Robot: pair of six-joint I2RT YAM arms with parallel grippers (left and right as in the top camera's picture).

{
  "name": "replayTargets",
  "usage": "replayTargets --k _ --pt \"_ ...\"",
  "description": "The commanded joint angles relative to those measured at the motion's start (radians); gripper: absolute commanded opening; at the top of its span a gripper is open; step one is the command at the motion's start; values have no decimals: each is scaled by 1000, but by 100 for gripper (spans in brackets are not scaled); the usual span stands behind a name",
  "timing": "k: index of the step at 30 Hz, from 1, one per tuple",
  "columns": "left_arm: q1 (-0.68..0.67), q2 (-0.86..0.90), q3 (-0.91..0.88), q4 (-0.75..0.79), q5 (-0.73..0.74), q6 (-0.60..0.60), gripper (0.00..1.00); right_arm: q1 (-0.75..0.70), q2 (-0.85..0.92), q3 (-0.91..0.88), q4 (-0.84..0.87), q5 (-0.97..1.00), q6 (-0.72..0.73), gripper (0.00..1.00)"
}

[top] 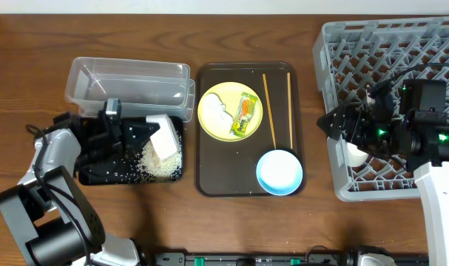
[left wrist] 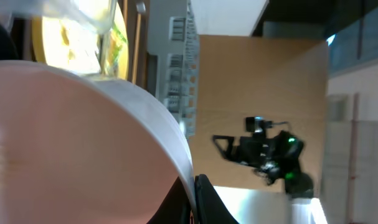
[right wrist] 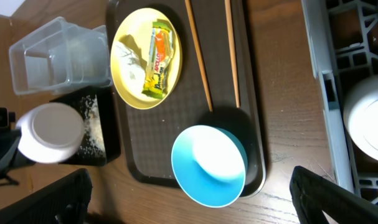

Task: Sort waste into correct bins and load items into the dishwasher rack
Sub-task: 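Tip the rice bowl over the black tray to dump rice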

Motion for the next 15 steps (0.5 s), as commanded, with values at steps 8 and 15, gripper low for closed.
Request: replayTargets --k 8,15 --pt "-23 -27 6 -121 -76 158 6 13 -2 14 3 -11 -15 99" --pt "-3 -32 23 8 -149 -30 6 13 -2 14 3 -11 -15 99"
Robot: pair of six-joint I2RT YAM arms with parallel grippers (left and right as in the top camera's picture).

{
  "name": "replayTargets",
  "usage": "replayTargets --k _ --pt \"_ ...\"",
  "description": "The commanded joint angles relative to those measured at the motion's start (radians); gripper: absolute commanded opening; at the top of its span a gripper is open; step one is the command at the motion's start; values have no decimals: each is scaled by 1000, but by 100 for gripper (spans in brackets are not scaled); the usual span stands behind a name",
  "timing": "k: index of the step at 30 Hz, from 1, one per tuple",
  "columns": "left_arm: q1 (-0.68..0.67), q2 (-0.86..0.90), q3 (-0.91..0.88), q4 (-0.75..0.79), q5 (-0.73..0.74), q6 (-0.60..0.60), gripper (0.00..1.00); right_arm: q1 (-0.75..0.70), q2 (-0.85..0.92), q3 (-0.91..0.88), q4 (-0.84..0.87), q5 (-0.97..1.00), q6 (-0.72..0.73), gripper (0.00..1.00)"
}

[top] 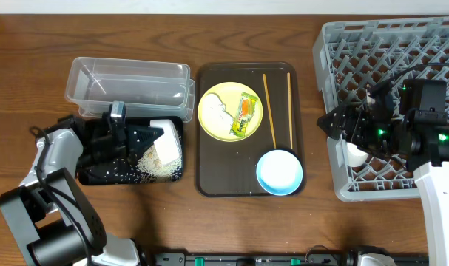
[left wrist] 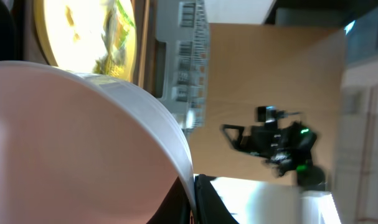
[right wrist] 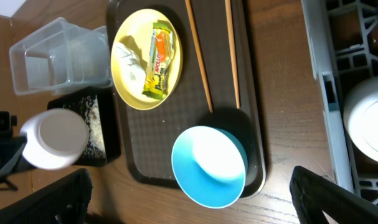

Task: Sort waste into correct bins and load items into the dishwasher rack
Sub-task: 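Tip the rice bowl over the black tray to dump rice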

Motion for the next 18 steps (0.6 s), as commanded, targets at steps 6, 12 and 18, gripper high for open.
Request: replayTargets --k 6,12,18 --pt "-48 -56 23 -10 -117 -116 6 13 -2 14 -6 -11 -16 99" --pt "-235 -223 23 17 -328 -276 6 13 -2 14 -1 -11 -16 99" --pt "-611 -377 22 222 -800 -626 6 13 -2 14 5 -11 -16 99"
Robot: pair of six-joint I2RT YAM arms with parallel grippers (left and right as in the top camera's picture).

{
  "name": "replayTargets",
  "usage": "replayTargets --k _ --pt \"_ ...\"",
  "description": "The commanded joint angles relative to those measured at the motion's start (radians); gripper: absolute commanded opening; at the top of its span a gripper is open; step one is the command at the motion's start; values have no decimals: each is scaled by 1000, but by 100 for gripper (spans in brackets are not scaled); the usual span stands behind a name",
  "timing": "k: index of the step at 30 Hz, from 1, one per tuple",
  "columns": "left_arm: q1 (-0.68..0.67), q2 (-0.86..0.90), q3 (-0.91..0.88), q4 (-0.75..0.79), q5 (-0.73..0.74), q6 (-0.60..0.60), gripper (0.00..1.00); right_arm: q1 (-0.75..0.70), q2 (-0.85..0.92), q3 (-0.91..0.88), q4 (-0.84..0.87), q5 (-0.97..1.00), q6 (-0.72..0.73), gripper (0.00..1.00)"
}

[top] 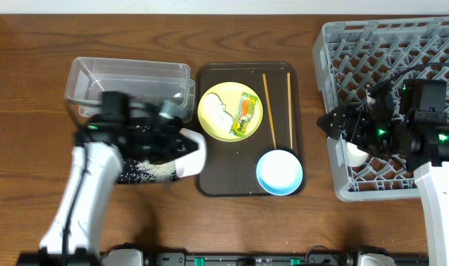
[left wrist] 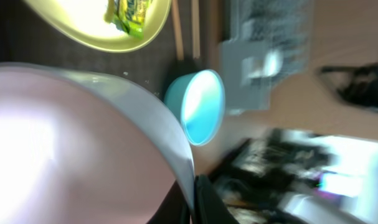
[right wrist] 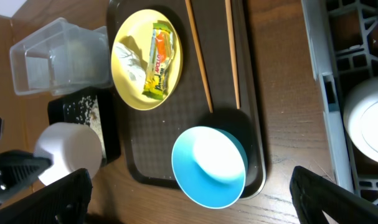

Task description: Sort waste into correct bins and load items into the dishwasher rack

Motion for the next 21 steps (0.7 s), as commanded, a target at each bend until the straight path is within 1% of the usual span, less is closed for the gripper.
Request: replayTargets --k 1,5,7,9,12,14,15,19,21 --pt "-223 -45 16 72 -402 -266 6 13 -2 14 3 -10 -16 99" --pt "-515 5 14 158 -787 -385 6 13 -2 14 2 -10 -16 99" --pt "-608 50 14 178 -915 -420 6 13 -2 14 2 -10 -16 99" --pt "-674 107 14 202 -984 -454 6 13 -2 14 2 -10 -16 99" --pt "-726 177 15 241 -982 -486 7 13 -2 14 2 -10 -16 99" --pt "-740 192 16 254 -970 -502 17 13 -2 14 2 -7 -16 99" --pt "-744 191 20 254 -966 -504 27 13 -2 14 2 -5 -16 99" --pt "-740 146 98 188 -947 -489 54 13 -2 14 2 19 -16 99" --pt "-727 113 146 171 -949 -458 59 13 -2 14 2 19 -16 99"
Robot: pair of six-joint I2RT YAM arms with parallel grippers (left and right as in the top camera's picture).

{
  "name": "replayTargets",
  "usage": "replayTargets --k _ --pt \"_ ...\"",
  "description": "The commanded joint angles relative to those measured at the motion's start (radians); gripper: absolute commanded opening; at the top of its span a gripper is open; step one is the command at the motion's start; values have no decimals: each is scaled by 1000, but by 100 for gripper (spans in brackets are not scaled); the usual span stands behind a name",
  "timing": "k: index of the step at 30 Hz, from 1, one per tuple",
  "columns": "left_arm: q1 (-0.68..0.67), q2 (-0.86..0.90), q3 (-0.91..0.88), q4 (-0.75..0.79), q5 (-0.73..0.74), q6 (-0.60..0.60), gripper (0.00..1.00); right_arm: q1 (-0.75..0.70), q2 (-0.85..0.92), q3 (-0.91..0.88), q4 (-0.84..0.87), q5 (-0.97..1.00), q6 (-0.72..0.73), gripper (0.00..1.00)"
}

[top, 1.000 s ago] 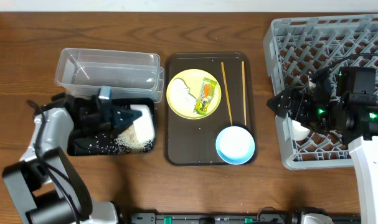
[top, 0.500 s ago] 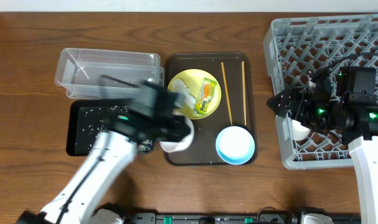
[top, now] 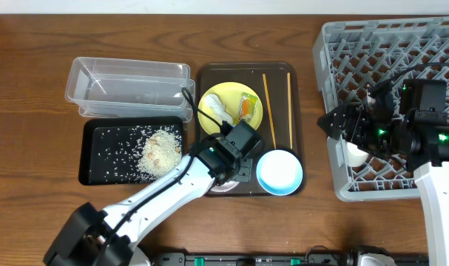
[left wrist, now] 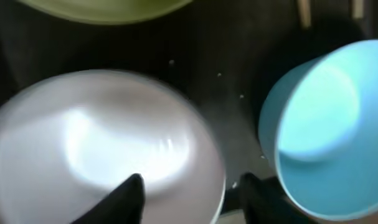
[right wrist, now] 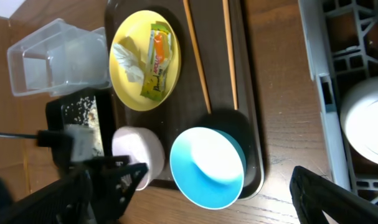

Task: Sort waste into correct bins and load items into the dishwasher rack
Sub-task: 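Grasp the snack wrapper with the left gripper, drop it in clear bin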

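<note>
An emptied white bowl [right wrist: 137,155] stands upright on the brown tray [top: 209,159], just left of the blue bowl [top: 279,171]. My left gripper [top: 228,171] hangs over it, open. In the left wrist view the left gripper [left wrist: 193,193] straddles the white bowl [left wrist: 95,143] at its rim, one finger over the inside and one outside. A yellow plate [top: 230,109] holds a snack wrapper [top: 246,107] and a crumpled tissue [top: 215,111]. Two chopsticks [top: 270,111] lie beside it. My right gripper [top: 331,122] is open at the left edge of the dishwasher rack [top: 390,74].
A black tray [top: 98,159] left of the brown one carries a heap of rice [top: 159,150]. Behind it stands a clear plastic bin [top: 128,87]. A second white bowl [right wrist: 366,121] sits in the rack. The left arm reaches across the table's front from the lower left.
My left gripper held the white bowl at the brown tray's left edge. Now the bowl stands on that tray next to the blue bowl, and the fingers have opened.
My left gripper first held the white bowl tipped over the black tray, with rice lying there. It then held the bowl at the brown tray's edge. Now the bowl rests on the brown tray, let go. The right arm stayed still at the rack.
</note>
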Motion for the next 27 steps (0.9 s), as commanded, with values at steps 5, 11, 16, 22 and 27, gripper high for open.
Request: replayTargets --k 5,11,16,22,27 --pt "102 -104 140 75 -37 117 65 13 -2 14 1 8 -15 99" --pt "208 25 141 216 52 359 63 13 -2 14 1 8 -15 99" --pt "238 198 198 280 131 413 60 13 -2 14 1 8 -15 99" --pt "238 396 327 278 130 463 60 13 -2 14 1 8 -15 99" --pt "239 521 369 291 123 466 59 13 -2 13 -3 8 -15 99"
